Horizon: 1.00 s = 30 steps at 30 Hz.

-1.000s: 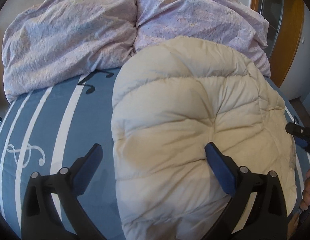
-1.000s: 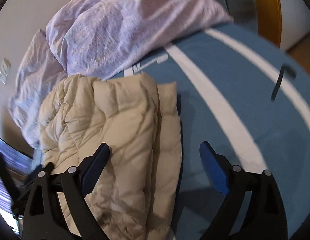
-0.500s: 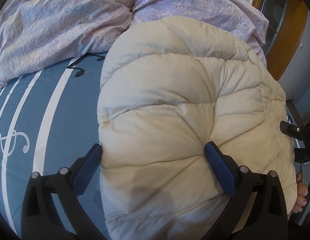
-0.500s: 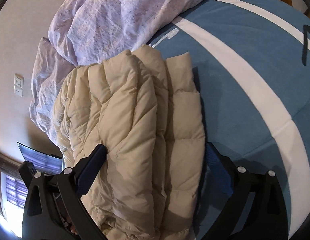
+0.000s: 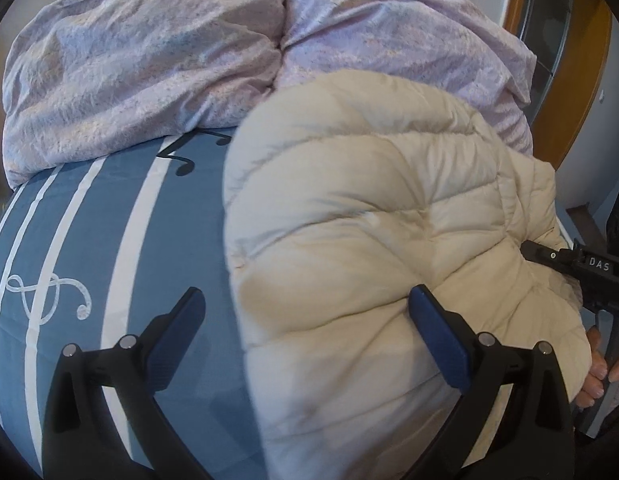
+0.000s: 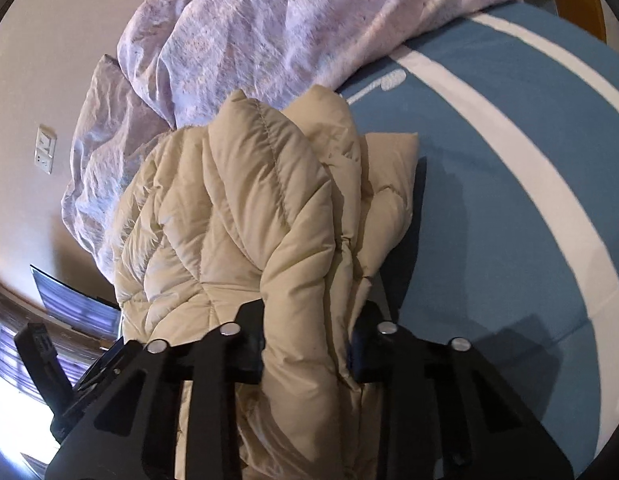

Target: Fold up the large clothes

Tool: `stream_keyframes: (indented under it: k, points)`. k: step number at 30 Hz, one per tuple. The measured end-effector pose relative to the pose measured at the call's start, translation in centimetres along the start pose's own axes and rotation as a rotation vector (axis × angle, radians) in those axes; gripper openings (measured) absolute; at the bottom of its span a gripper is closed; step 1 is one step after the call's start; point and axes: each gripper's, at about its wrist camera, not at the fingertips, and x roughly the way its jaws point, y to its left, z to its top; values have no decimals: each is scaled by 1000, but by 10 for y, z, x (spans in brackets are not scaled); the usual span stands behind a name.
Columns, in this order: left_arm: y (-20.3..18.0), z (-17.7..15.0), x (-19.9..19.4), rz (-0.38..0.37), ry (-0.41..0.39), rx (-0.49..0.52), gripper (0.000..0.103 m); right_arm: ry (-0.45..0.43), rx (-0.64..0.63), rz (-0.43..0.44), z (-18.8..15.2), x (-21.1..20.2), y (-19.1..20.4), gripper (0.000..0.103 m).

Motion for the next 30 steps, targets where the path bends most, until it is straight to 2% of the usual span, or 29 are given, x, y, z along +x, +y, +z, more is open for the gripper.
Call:
stream_keyframes:
  k: [7, 14, 19, 24, 28, 30]
  points:
    - [29, 6, -3, -26, 7, -66, 101, -19, 13, -24, 4, 3, -5, 26]
    - [31, 5, 0, -53, 8, -65, 101, -15, 15, -23, 3, 2, -7, 26]
    - [34, 7, 20, -159, 59, -104, 101, -6, 16, -15, 3, 2, -10, 26]
    - [38, 7, 53, -281, 138, -198, 101, 7, 19, -4, 5, 3, -12, 27]
    - [38, 8, 68, -344, 169, -248, 101, 14, 26, 8, 6, 5, -14, 27]
    - [37, 9, 72, -391, 174, -266, 91, 15, 31, 14, 5, 5, -15, 27]
